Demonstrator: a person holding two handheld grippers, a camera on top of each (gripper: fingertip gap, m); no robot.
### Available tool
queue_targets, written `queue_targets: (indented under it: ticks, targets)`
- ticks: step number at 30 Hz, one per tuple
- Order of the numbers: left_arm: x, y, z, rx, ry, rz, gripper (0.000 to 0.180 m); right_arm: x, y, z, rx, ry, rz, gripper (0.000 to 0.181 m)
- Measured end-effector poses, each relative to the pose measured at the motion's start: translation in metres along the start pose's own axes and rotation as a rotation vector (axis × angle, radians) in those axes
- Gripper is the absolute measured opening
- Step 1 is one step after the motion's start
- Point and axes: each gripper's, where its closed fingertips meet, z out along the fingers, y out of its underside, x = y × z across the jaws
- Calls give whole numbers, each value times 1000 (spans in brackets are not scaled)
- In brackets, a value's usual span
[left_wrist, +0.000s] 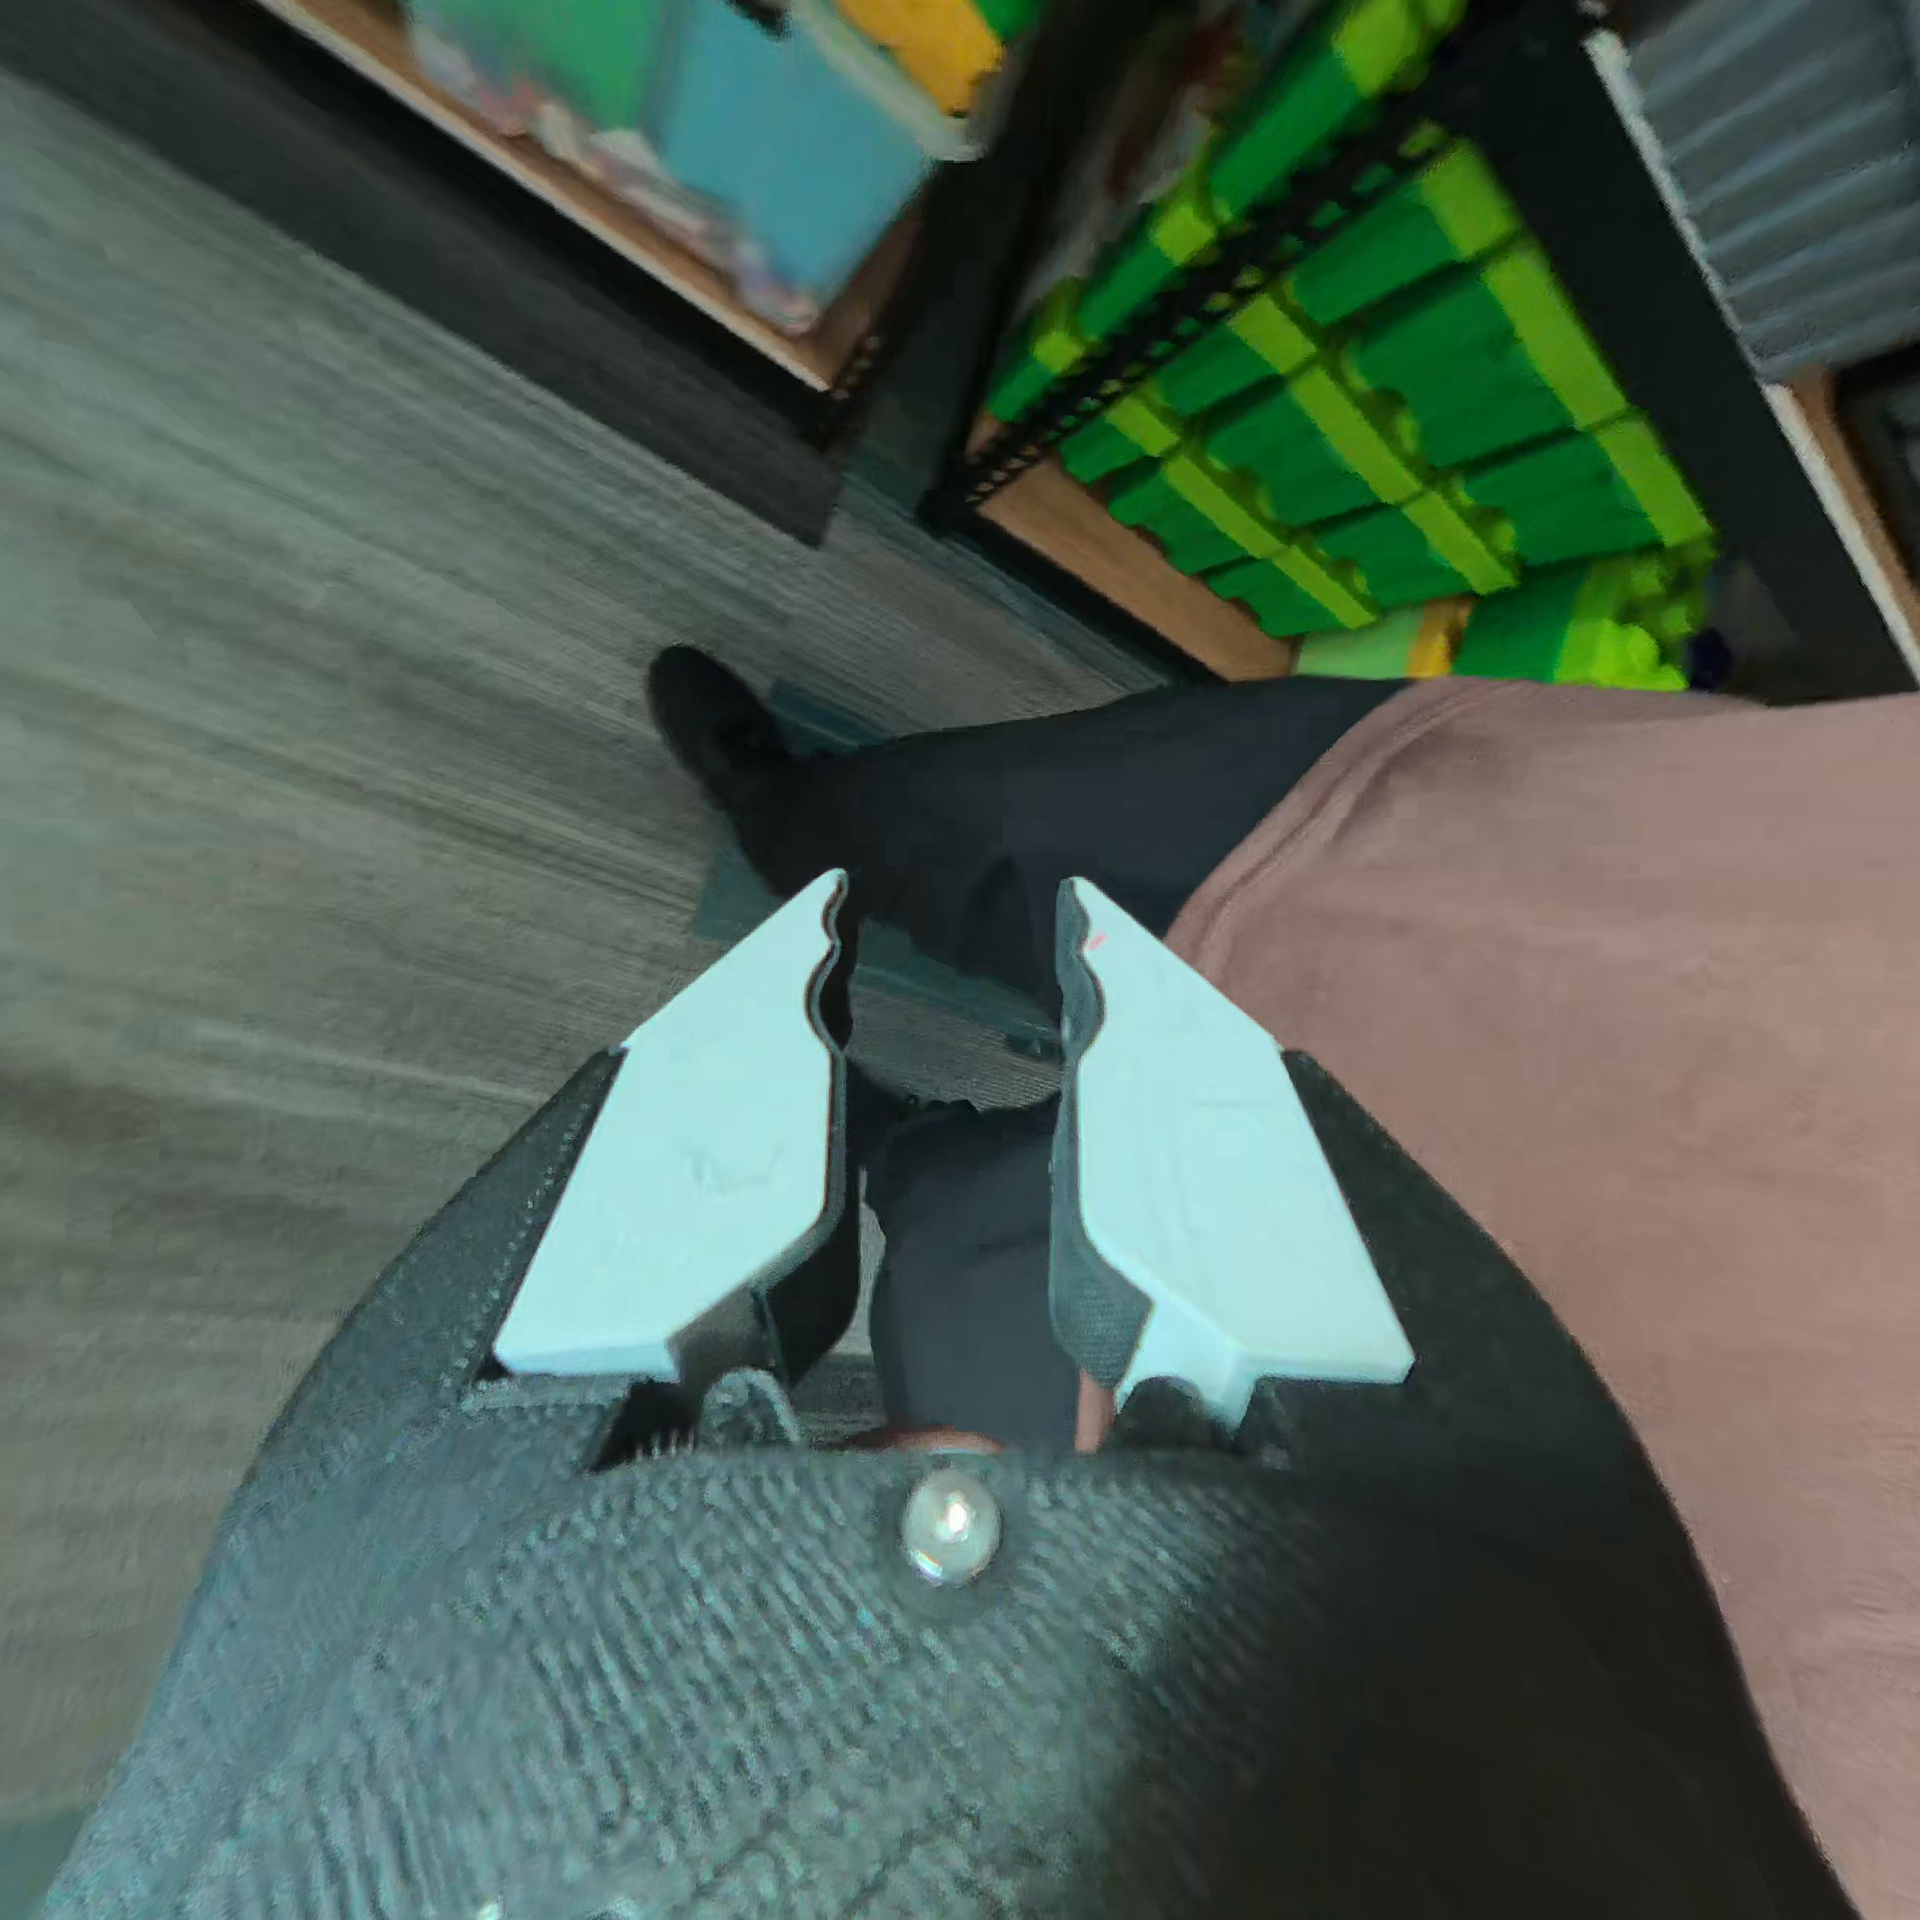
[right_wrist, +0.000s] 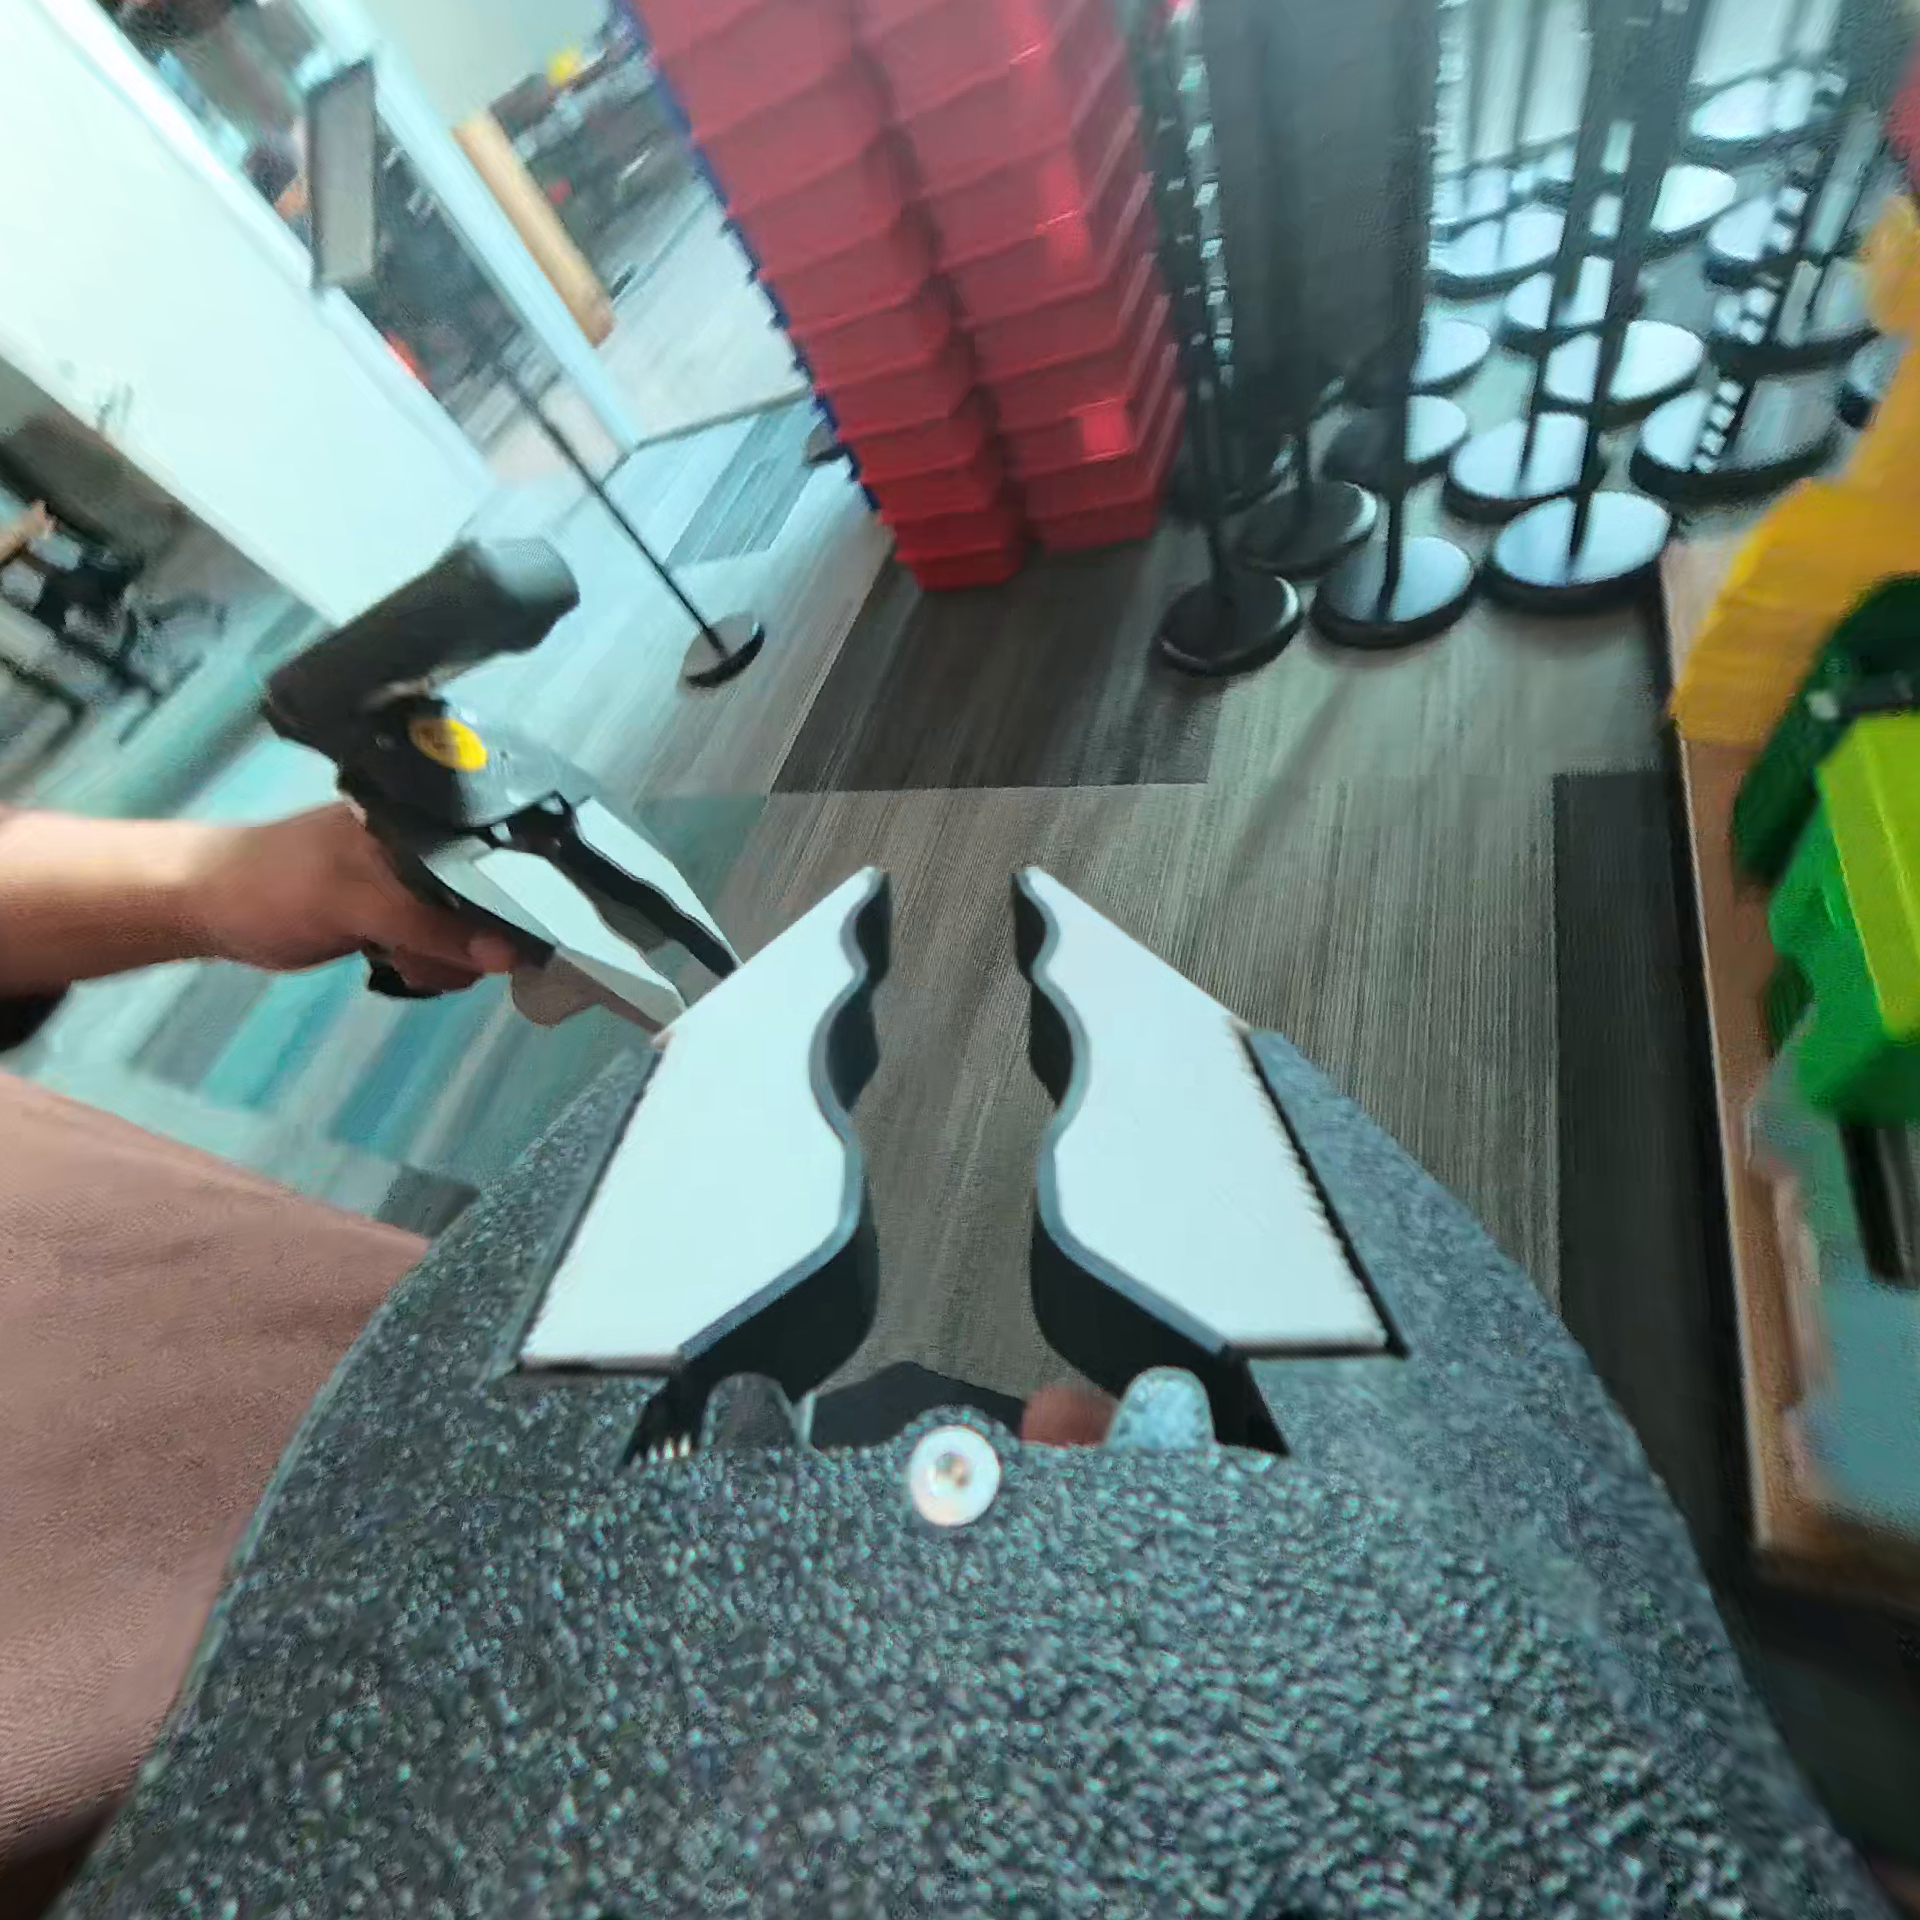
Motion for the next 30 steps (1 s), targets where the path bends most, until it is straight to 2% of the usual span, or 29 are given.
queue_targets:
  ticks: [2,4,7,9,11,14,20,24,30]
  targets:
    - [-25,-6,-23,-4,-59,-86,37,9,-29,42,-54,-60,-124,0]
    - [-44,-17,-45,12,-112,-122,35,19,-77,68,-39,-96,-232,0]
    - [-73,-29,-60,16,-187,-171,35,54,-158,83,52,-16,-420,0]
    - [-81,-43,-59,49,-156,-243,35,73,-198,85,100,-8,-466,0]
    - [-89,-62,-54,79,-131,-242,33,85,-222,85,113,-33,-466,0]
    - [-110,-84,-43,49,-135,-163,31,97,-232,93,112,-39,-467,0]
    - [-158,-134,-37,37,-26,1,31,118,-215,139,-7,116,-442,0]
    - [-204,-147,-41,-2,90,62,31,127,-232,167,-38,278,-373,22]
    - [-277,-172,-82,-55,178,216,31,119,-273,195,2,475,-207,27]
